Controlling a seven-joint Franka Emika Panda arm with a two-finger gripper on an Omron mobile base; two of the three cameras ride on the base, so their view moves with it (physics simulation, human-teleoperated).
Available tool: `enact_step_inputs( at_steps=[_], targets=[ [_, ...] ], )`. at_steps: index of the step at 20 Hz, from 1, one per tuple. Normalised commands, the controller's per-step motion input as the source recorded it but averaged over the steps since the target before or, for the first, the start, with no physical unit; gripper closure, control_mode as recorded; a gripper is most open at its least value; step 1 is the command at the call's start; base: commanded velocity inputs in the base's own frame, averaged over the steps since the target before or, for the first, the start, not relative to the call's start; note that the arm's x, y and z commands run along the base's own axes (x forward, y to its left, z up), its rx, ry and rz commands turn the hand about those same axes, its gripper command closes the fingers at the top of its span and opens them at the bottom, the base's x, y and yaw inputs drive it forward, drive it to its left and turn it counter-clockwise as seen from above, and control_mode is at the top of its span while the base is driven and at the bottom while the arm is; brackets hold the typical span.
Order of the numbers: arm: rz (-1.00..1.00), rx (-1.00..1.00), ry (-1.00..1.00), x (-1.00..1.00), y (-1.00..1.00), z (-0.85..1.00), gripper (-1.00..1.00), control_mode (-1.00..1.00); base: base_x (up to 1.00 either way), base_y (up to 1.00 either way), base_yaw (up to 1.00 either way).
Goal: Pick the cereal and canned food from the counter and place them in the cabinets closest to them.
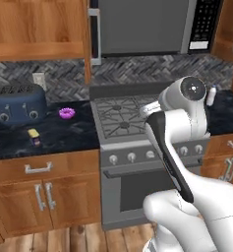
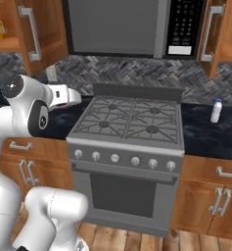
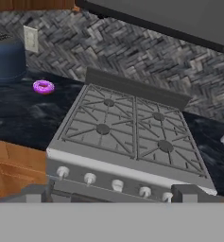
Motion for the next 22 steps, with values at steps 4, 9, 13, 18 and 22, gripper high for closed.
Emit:
enact_step_inputs(
  at_steps=[4, 9, 13, 18, 22],
  targets=[
    [0.00, 0.00, 0.00, 0.00, 0.00, 0.00, -1.00, 1.00, -0.26, 0.68, 0.00],
    [0.00, 0.00, 0.00, 0.00, 0.00, 0.00, -1.00, 1.00, -0.24, 0.68, -0.01],
    [0.00, 0.00, 0.00, 0.00, 0.00, 0.00, -1.00, 1.00, -0.25, 0.64, -0.01],
    [0.00, 0.00, 0.00, 0.00, 0.00, 0.00, -1.00, 1.00, -0.26, 0.60, -0.02],
    [0.00, 0.00, 0.00, 0.00, 0.00, 0.00, -1.00, 1.00, -0.26, 0.63, -0.02]
  ],
)
